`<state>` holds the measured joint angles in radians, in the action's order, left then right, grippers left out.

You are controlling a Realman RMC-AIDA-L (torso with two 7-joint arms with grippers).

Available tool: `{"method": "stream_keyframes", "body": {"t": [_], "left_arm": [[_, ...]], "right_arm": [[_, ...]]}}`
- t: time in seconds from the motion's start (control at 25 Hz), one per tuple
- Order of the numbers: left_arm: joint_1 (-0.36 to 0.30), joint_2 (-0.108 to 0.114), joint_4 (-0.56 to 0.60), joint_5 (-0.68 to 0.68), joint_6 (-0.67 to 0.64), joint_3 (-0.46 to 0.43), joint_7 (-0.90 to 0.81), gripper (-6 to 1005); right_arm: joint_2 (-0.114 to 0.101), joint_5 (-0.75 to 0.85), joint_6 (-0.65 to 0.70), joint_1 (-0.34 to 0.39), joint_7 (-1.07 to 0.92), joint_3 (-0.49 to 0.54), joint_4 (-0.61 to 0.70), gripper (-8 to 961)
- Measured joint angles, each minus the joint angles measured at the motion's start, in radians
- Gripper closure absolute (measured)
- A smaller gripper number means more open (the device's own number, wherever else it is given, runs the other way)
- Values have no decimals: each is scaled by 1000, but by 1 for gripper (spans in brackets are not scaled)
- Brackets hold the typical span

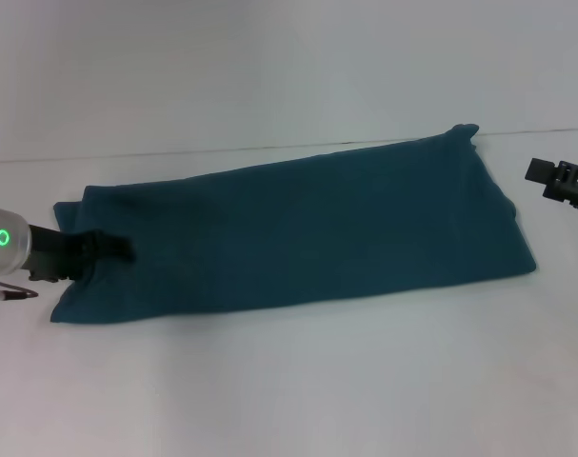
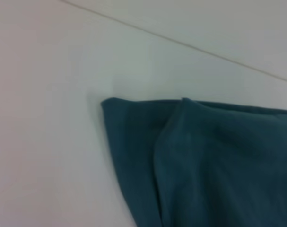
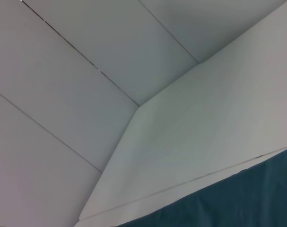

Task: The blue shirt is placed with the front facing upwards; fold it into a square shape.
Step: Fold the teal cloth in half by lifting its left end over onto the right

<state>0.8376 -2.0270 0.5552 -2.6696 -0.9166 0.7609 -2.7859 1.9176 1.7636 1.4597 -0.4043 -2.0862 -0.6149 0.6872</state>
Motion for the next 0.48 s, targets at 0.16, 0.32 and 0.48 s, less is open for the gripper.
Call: {"method": "stream_keyframes", "body": {"t": [0.16, 0.32, 0.48], "left_arm": [[26, 9, -43, -2, -4, 0, -5, 140], [32, 10, -45, 2, -10, -6, -21, 140], [29, 6, -20, 3, -10, -8, -54, 140]], "right_arm": [[0, 1, 1, 0, 0, 2, 0, 38], [0, 1, 1, 2, 0, 3, 0, 38], [0, 1, 1, 5, 0, 3, 0, 38]]}}
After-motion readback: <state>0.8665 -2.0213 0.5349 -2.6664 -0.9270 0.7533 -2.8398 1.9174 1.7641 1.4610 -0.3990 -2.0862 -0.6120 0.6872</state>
